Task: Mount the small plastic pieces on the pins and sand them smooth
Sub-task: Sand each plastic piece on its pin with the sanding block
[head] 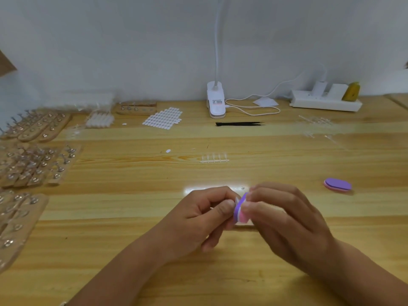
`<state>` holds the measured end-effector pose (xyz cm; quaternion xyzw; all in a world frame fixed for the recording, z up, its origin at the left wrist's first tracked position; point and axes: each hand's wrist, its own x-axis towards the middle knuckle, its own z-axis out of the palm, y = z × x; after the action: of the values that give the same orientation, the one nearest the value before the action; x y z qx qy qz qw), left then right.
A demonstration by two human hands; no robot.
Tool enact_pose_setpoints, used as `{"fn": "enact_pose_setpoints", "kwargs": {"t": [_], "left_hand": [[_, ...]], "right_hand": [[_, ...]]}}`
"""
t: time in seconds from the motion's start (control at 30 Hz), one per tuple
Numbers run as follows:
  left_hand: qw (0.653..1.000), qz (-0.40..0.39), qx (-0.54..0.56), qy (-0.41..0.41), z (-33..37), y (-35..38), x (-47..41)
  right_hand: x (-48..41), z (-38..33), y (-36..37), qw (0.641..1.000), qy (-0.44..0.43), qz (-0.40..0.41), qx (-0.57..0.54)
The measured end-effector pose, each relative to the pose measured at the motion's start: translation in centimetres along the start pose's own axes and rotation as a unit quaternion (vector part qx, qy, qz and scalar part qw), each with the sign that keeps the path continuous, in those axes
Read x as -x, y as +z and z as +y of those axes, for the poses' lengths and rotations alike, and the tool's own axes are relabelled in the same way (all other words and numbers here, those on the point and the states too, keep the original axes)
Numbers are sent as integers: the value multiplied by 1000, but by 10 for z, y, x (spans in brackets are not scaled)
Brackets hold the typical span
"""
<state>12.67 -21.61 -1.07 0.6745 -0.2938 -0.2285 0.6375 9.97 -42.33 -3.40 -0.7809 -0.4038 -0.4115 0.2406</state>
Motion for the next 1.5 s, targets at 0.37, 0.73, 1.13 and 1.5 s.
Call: {"fn": "enact_pose_setpoints", "kwargs": {"t": [0.37,0.73,1.13,1.5], "left_hand": [[996,47,60,40,-6,-5,-1],[994,56,-61,67,-5,7,3],[995,37,-62,72,-1,5,5],[962,149,-206,103,-11,14,-11]], "right_hand": [[-3,10,-10,997,72,32,27],[-5,-3,0,999,45,15,-3],[0,18,-6,997,53,7,51],[-2,29,-15,987,131,66,71]]}}
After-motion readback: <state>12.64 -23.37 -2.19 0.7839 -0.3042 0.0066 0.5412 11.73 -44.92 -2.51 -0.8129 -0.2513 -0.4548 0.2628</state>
